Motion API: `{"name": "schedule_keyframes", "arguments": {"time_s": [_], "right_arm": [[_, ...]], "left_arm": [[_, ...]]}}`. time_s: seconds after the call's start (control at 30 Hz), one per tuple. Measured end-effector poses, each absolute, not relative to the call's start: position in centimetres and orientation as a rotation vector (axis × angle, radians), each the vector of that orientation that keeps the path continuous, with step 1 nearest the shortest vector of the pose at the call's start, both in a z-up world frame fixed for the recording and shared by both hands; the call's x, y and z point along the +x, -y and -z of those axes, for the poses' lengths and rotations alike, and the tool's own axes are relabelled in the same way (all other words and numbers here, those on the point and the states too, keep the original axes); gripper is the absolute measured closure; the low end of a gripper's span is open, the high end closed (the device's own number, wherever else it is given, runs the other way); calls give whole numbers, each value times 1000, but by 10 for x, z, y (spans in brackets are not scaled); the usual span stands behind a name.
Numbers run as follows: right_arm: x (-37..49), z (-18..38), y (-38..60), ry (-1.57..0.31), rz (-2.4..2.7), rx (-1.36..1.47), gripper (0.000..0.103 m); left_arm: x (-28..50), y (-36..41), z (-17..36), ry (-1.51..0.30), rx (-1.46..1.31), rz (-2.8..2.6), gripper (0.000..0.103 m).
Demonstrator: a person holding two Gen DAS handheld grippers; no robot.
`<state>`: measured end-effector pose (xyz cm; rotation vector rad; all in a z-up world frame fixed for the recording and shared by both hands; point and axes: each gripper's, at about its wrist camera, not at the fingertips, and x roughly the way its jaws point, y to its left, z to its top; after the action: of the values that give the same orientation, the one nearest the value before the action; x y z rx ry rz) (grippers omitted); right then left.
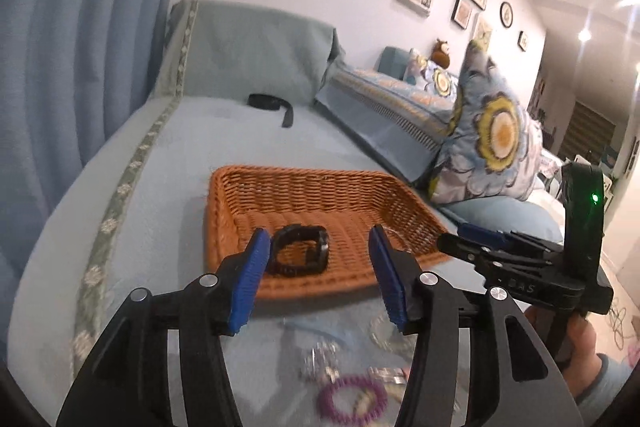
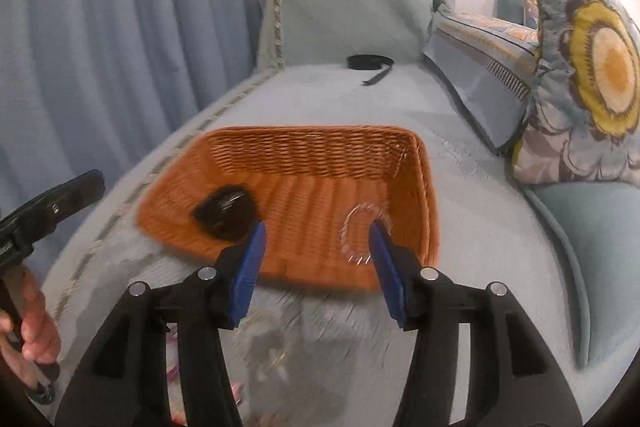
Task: Organize jewelry
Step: 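Grasp the red cord bracelet with the left tool while the right tool holds the hair clip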
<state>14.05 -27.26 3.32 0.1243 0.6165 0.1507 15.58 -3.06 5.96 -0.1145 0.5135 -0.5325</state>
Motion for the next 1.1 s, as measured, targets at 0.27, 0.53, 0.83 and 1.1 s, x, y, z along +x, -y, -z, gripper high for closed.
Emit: {"name": "schedule_keyframes", "arguments": {"time_s": [0.27,0.53,0.83,1.1], "right_arm": [[61,-14,255,-631,-187,197,53],[26,36,246,-776,-185,262,54],[29,58,230,-842,-174,230,71],[55,56,224,-862,-119,171,78]], "left_arm": [[89,6,-55,-526,-131,552,53],[69,-5,0,-693,-179,543,53],[79,4,48,-845,-127,504,55],[77,10,52,-839,-86,495,55]]}}
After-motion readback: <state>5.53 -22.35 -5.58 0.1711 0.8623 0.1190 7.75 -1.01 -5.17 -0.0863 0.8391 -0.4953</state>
